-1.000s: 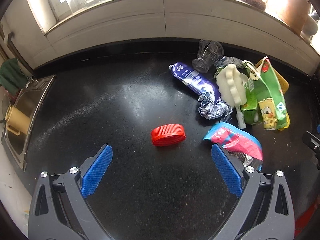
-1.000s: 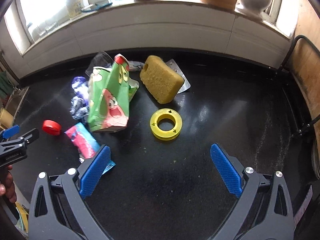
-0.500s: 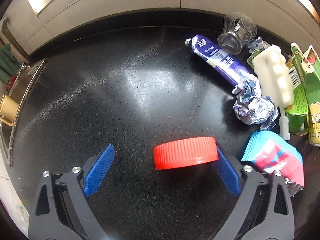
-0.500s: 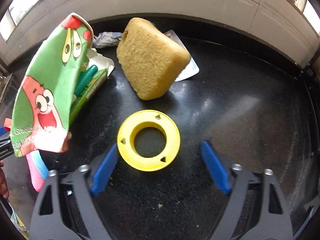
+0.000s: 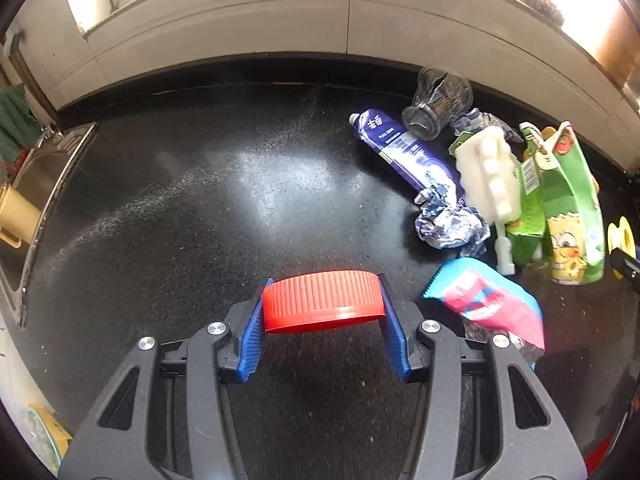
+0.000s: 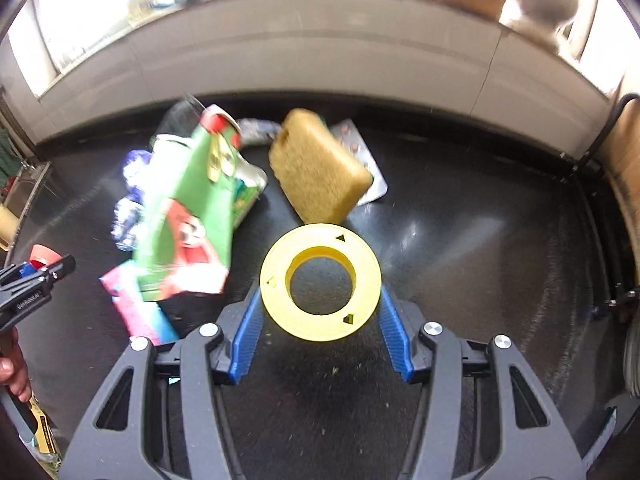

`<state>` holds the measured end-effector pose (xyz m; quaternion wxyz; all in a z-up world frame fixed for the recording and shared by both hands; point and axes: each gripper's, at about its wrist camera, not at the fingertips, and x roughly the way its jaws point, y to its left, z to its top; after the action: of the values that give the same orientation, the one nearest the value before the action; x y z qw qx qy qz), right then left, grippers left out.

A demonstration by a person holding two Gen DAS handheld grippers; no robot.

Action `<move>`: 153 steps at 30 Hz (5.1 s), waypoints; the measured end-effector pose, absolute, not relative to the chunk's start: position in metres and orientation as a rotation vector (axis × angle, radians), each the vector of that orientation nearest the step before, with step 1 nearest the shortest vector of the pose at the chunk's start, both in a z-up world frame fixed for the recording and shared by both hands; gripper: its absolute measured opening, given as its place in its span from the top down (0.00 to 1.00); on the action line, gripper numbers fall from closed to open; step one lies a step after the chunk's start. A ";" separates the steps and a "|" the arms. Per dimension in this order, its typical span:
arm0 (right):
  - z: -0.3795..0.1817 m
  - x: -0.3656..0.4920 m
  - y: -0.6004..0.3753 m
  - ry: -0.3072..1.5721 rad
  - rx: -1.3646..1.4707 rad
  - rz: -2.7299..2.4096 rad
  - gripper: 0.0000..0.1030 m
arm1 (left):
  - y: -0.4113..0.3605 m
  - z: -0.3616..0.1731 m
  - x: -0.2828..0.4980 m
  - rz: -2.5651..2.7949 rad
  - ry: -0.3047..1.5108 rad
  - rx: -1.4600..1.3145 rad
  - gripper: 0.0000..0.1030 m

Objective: Collect trash
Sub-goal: 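Grasp the red bottle cap with left tool while right tool grasps the yellow tape roll, then carry both items to the floor bin and open both tools to drop them, then return both tools over the countertop trash, then grasp the yellow-green sponge with right tool while left tool grasps the pink-blue wrapper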

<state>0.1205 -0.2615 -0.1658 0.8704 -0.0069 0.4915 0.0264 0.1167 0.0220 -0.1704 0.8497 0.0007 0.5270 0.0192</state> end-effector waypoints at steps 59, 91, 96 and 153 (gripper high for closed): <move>-0.270 -0.163 0.310 1.228 -0.584 1.209 0.29 | 0.374 -0.309 -0.262 0.636 1.127 -0.525 0.24; -0.076 0.017 -0.236 0.919 0.014 0.138 0.14 | -0.025 -0.109 0.023 -0.241 1.046 0.025 0.10; -0.090 0.029 -0.275 0.936 0.042 0.095 0.14 | -0.066 -0.131 0.053 -0.244 1.103 0.061 0.10; -0.101 0.119 -0.337 0.988 0.116 0.230 0.76 | -0.063 -0.141 0.100 -0.143 1.112 -0.096 0.99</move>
<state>0.1186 -0.3375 -0.1013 0.8725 0.0557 0.4728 0.1099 0.1003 -0.0630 -0.1408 0.8459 -0.0456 0.5270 -0.0679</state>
